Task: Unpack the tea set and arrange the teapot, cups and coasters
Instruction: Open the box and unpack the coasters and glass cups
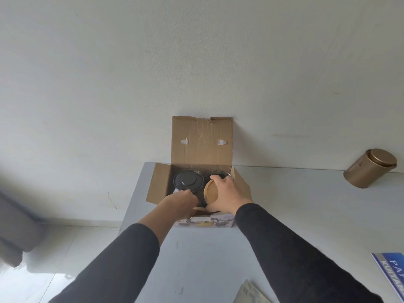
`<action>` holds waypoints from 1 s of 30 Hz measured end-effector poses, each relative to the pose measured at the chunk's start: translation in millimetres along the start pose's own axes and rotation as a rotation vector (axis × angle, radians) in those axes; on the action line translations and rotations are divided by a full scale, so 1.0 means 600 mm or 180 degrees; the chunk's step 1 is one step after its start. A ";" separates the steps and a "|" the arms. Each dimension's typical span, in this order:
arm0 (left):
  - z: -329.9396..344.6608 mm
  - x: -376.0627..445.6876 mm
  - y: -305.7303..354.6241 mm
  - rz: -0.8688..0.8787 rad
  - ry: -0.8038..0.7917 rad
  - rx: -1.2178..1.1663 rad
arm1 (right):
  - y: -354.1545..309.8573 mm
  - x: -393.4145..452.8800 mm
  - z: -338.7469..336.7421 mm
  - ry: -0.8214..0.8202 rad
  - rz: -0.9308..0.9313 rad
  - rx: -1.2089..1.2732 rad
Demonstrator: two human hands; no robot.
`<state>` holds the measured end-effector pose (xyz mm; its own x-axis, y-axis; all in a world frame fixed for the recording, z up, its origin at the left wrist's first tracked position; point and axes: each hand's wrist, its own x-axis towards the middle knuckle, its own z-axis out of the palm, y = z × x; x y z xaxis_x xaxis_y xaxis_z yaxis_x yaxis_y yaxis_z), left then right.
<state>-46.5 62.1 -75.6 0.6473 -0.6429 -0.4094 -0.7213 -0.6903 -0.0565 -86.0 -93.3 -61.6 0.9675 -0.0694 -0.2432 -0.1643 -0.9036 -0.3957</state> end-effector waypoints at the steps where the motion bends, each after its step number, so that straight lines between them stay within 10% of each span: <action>1: 0.000 -0.003 -0.003 0.0014 0.0054 -0.0040 | 0.000 -0.002 -0.005 0.0043 0.0022 0.0107; 30: -0.139 -0.013 0.061 -0.0190 0.1945 -0.2132 | 0.058 -0.160 -0.156 0.1391 0.1180 0.0806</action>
<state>-57.4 14.2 1.4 0.8347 -0.5321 0.1421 -0.5117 -0.6539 0.5572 -166.6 -157.9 30.9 0.8179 -0.5739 -0.0409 -0.4926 -0.6618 -0.5651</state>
